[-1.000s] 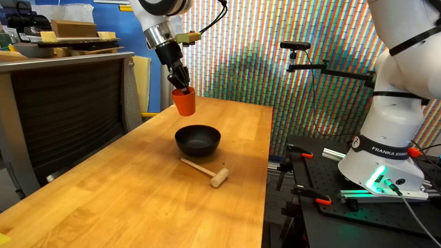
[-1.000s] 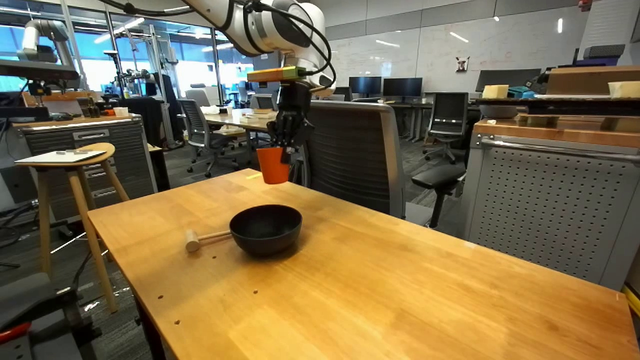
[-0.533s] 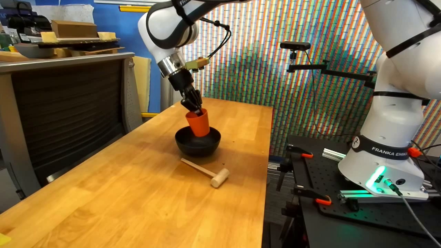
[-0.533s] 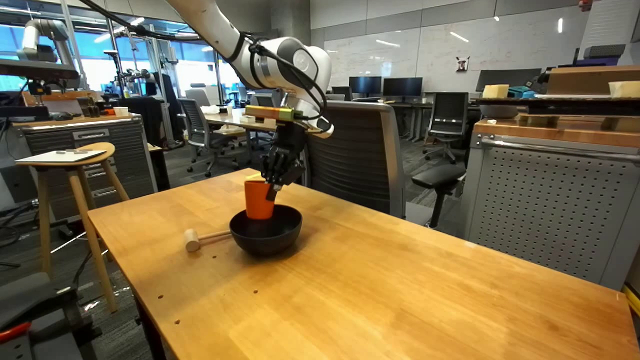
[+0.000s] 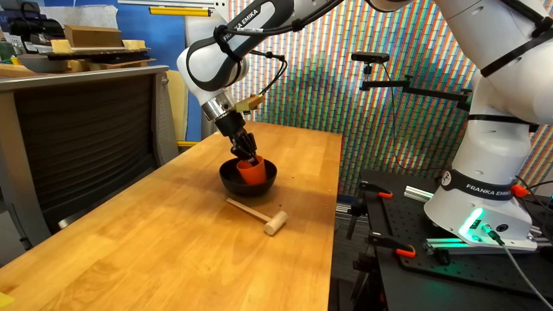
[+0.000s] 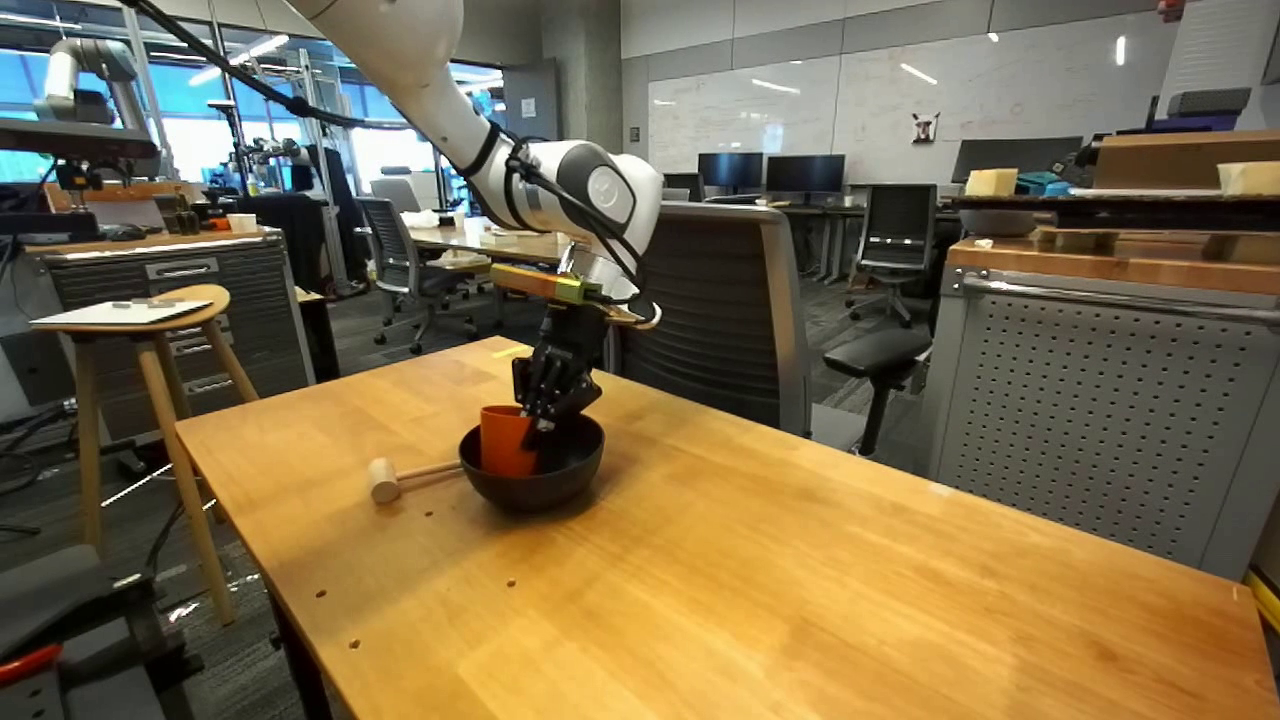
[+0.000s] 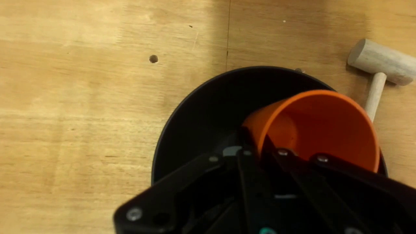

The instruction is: Pick up the orange cup and put it in the black bowl

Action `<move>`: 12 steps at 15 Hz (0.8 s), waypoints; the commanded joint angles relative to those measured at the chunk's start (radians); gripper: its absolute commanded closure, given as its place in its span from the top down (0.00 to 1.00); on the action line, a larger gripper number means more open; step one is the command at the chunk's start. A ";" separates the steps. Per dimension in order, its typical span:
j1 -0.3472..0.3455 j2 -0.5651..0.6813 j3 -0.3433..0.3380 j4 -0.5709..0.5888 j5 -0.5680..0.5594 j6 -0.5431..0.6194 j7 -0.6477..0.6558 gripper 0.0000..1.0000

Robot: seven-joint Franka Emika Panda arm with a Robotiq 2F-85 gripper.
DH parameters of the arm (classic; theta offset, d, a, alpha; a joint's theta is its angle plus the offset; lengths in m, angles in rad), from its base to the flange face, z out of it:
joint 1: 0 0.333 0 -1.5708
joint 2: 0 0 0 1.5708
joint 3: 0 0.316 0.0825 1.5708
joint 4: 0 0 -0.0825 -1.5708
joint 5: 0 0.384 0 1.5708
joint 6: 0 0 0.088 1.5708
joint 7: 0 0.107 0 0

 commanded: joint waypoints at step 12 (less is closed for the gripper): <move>0.021 -0.435 -0.024 -0.278 -0.105 0.123 0.003 1.00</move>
